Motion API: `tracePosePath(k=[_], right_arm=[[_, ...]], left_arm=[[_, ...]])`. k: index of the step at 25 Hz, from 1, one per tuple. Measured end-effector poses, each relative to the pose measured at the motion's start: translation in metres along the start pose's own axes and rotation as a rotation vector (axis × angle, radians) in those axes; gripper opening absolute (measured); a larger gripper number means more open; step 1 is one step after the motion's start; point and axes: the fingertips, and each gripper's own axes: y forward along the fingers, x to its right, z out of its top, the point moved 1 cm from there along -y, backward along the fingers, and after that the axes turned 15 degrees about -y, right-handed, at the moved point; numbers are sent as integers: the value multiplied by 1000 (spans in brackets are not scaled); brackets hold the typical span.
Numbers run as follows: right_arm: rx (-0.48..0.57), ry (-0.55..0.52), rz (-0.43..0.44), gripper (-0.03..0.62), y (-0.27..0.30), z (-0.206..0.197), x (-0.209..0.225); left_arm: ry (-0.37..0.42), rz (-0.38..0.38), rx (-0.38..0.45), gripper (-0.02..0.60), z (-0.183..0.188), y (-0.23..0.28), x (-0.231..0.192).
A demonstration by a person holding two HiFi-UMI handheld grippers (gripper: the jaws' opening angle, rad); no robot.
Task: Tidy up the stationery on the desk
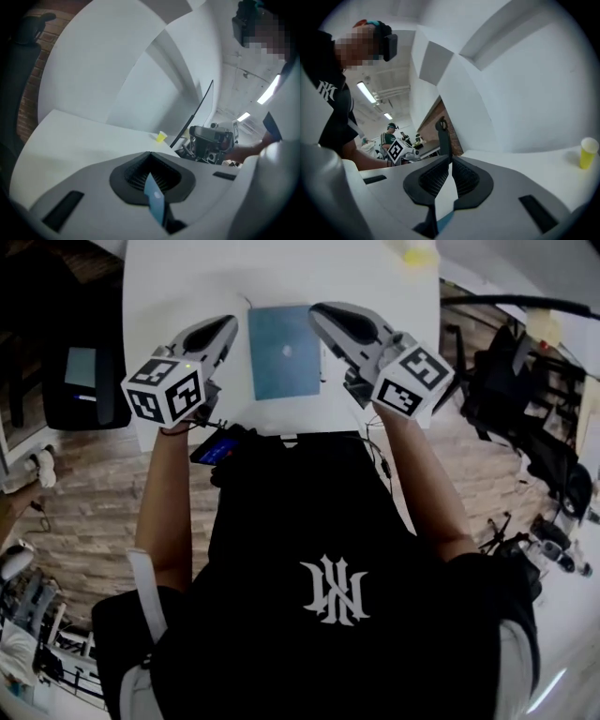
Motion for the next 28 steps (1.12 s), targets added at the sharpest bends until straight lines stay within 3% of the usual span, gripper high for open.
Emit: tracePosePath(k=[6, 9, 11, 15, 20, 24, 28], right_arm=[[157, -154, 54, 49, -56, 62, -37], [244, -242, 80, 49, -92, 80, -53], [263, -259, 85, 49, -121, 81, -72], [313, -284, 94, 49, -171, 82, -113], [411, -282, 100, 49, -236, 75, -152], [464, -247, 108, 48, -281, 66, -178], [525, -255, 119, 48, -312, 62, -195]], left_arm=[[190, -213, 190, 2, 33, -47, 90], [275, -278, 284, 2, 49, -73, 138], [301, -318, 318, 2, 42, -92, 171], [329, -398, 325, 2, 8, -131, 228], [406, -389, 305, 2, -43, -163, 281], [350, -441, 282, 2, -82, -183, 310], [312, -432, 247, 2, -109, -191, 318]])
